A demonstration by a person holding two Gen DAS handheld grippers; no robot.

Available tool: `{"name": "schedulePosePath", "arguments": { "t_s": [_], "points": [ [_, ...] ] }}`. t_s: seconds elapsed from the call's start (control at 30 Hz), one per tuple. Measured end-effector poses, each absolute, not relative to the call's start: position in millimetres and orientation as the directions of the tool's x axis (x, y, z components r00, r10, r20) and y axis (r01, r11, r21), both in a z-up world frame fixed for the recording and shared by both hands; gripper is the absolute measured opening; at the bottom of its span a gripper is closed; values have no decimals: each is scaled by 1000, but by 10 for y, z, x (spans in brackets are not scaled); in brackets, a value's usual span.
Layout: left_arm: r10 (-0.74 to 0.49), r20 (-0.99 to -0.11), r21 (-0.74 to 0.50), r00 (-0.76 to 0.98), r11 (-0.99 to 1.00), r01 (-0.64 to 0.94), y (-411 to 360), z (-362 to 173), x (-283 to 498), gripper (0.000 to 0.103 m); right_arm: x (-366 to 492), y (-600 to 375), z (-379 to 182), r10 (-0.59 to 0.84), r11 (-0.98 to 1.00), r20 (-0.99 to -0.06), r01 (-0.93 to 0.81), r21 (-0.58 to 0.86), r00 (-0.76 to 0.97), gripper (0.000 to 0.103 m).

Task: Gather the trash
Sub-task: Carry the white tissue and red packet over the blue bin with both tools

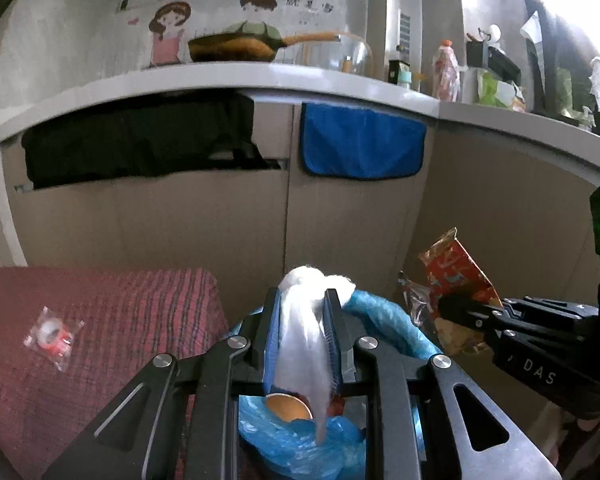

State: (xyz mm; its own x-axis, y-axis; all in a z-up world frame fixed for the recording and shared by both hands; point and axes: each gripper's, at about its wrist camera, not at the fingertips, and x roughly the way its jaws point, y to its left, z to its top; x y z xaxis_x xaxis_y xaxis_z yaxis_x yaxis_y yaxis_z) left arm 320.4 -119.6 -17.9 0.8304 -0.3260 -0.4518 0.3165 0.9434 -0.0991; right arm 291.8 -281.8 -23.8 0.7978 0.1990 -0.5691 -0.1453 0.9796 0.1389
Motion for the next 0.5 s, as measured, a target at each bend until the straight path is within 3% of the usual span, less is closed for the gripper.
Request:
{"name": "schedulePosePath", "arguments": {
  "t_s": [0.5],
  "points": [
    [-312,-541,-132,781,949,288,-1247,-533,3500,21,3249,-2874,-554,213,976,-623,-135,171,753,6]
  ]
}}
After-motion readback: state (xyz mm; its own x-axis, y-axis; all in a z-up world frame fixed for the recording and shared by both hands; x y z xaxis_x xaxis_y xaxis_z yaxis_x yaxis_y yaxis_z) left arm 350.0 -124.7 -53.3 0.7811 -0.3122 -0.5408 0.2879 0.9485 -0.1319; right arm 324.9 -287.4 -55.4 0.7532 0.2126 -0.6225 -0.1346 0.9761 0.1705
